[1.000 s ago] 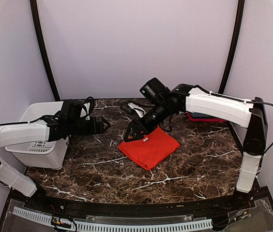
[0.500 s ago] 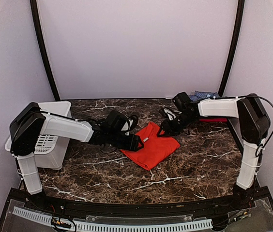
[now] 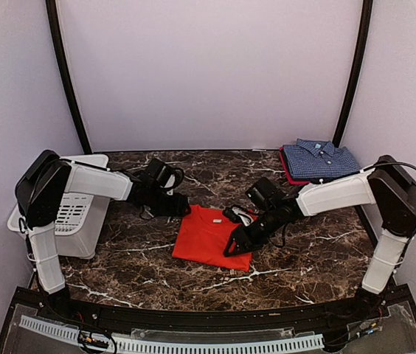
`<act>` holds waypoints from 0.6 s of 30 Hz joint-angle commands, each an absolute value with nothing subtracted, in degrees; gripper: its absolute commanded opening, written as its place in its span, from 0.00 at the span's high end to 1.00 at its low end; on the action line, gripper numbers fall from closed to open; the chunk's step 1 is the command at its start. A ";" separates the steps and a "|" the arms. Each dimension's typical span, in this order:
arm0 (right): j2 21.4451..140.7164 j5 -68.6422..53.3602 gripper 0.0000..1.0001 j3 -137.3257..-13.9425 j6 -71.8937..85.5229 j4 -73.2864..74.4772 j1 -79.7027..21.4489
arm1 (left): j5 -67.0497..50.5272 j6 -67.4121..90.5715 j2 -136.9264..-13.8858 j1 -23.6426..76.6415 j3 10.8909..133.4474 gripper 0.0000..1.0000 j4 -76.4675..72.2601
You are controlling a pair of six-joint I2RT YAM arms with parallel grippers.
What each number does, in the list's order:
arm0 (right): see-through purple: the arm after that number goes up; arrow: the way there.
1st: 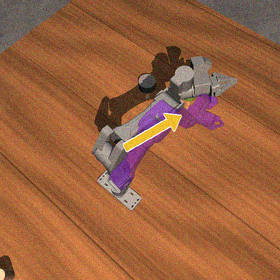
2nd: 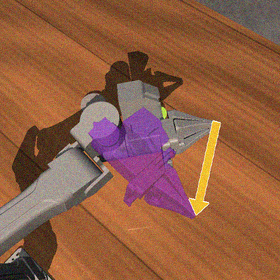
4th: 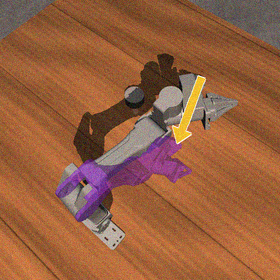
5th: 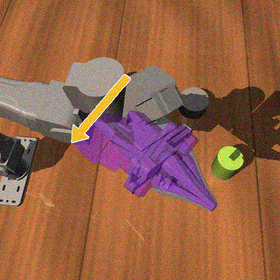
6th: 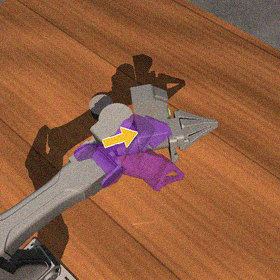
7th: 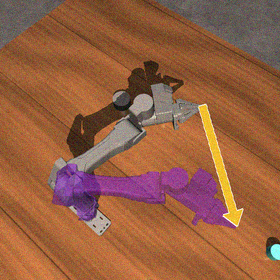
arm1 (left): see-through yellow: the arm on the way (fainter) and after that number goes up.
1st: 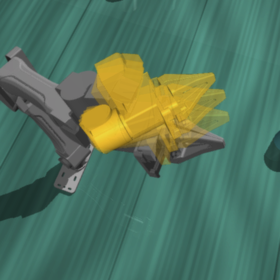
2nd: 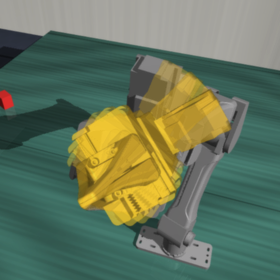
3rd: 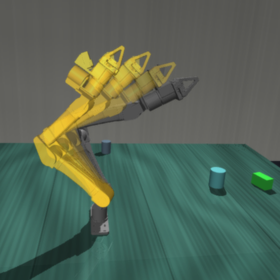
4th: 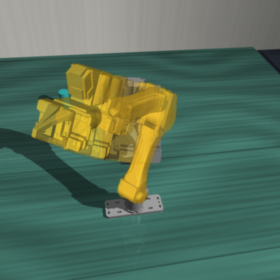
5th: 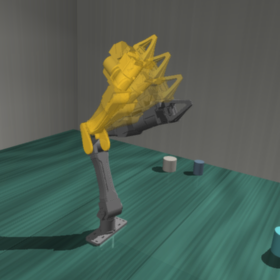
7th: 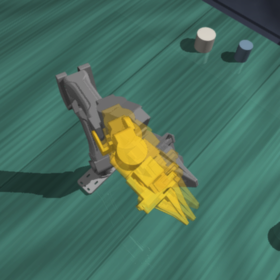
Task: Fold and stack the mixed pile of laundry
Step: Smooth out the square-folded T-shirt at the center of the board.
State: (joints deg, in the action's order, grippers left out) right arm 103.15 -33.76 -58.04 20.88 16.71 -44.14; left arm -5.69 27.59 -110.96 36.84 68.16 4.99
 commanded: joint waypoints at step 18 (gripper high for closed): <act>99.89 -19.80 0.54 -63.51 16.11 23.26 -33.88 | -11.19 28.38 -90.66 42.73 48.81 0.27 8.98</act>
